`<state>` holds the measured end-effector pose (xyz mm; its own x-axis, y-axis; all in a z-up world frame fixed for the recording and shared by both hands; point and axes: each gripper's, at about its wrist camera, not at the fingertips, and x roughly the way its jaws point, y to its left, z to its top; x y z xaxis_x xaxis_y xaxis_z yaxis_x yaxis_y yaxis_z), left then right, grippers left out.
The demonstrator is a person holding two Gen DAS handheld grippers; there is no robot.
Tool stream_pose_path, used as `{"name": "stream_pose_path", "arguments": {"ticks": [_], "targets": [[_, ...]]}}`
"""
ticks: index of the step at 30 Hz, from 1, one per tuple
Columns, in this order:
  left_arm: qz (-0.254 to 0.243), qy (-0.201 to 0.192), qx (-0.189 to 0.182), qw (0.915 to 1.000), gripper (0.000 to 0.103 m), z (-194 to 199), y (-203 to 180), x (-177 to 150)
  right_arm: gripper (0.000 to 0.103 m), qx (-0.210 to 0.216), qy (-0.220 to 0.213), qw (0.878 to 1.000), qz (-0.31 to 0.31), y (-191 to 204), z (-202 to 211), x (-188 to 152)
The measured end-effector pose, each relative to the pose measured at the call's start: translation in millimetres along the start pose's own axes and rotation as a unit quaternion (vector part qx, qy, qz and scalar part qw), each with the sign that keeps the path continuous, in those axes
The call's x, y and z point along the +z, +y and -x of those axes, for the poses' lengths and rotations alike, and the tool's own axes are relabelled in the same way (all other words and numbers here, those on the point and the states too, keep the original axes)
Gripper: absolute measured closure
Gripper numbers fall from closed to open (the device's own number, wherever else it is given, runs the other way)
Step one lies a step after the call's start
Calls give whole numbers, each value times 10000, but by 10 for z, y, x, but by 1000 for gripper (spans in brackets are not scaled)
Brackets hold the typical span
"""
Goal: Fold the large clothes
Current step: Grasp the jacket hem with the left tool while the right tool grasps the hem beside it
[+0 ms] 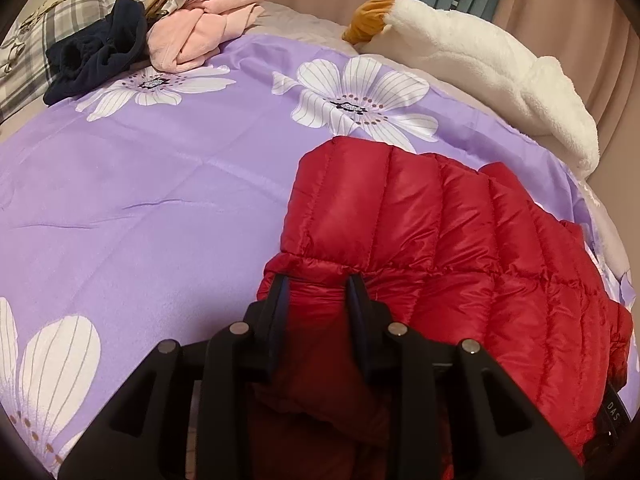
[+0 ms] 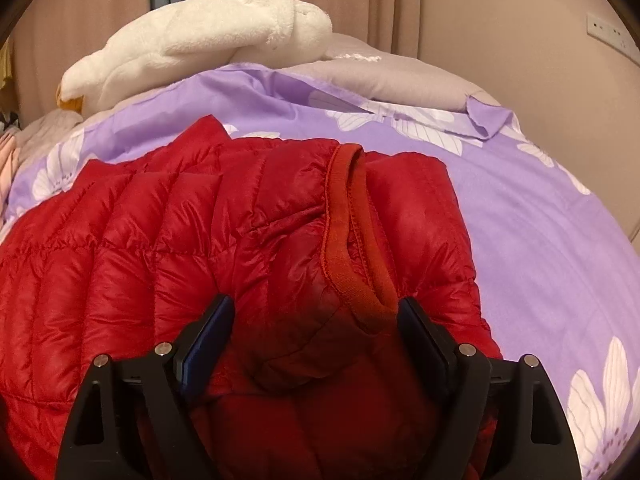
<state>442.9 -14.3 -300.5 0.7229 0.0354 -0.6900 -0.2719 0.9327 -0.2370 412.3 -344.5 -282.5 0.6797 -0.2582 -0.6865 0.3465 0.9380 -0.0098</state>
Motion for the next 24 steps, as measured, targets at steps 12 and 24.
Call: {"name": "stream_pose_path", "arguments": {"ticks": [12,24], "targets": [[-148,-246,-496,9984,68,660,47,-3,44,546,-1077,9927,70,-4,818,1],[-730,101,-66,9973,68,334,-119,-337,75,-11,24,9980,638,378,196,-208]]}}
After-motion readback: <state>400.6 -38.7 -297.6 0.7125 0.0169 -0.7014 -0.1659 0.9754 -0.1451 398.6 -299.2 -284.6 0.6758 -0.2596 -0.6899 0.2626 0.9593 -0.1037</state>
